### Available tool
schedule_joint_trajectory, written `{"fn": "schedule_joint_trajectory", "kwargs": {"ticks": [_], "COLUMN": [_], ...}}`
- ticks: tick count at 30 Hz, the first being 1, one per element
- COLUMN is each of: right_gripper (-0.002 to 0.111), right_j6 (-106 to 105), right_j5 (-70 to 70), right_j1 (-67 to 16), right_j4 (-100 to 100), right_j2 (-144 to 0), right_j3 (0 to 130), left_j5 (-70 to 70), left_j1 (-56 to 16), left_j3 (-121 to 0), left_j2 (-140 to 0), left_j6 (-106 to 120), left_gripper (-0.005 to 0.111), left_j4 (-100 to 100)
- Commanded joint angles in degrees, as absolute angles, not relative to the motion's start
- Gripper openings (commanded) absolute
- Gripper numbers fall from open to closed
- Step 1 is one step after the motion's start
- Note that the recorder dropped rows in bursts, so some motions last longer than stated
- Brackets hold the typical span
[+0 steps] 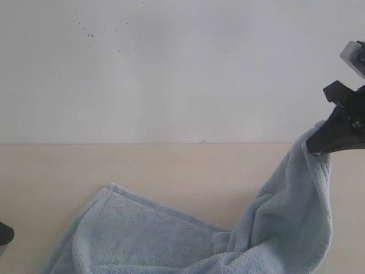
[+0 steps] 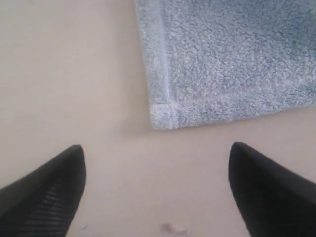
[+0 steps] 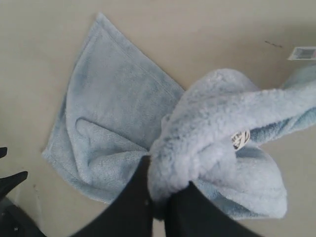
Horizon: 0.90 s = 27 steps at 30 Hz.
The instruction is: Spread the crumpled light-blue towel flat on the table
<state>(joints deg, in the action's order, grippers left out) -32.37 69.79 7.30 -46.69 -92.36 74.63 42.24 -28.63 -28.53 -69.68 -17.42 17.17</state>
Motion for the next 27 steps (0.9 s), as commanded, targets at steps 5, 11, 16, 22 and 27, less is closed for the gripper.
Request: {"fn": "schedule_joint_trajectory", "kwargs": {"ticks": [5, 11, 16, 22, 27], "right_gripper": [0.000, 0.000, 0.000, 0.000, 0.000], "right_j6": [-31.6, -31.3, -31.6, -31.6, -31.6], "right_j5": [69.6, 69.6, 69.0, 67.9, 68.3], "right_j1": [7.5, 7.5, 7.5, 7.5, 7.5], "right_j4": [-46.6, -47.6, -47.6, -47.6, -49.1], "right_j2": [-92.1, -92.1, -92.1, -92.1, -92.1], "right_j3": [73.6, 73.6, 73.6, 73.6, 73.6], "left_j5": [24.3, 20.3, 20.5, 20.6, 20.0], "left_j1": [-28.5, -28.5, -28.5, -28.5, -28.5], "left_j3": [-25.9, -25.9, -26.0, -26.0, -26.0], "left_j2": [-70.4, -76.2, -80.8, -82.1, -85.1], "left_j6": [-15.3, -15.3, -15.7, -15.7, -15.7], "left_gripper": [0.078, 0.078, 0.078, 0.078, 0.078], "left_j4": [16.3, 17.4, 16.9, 18.9, 22.1]}}
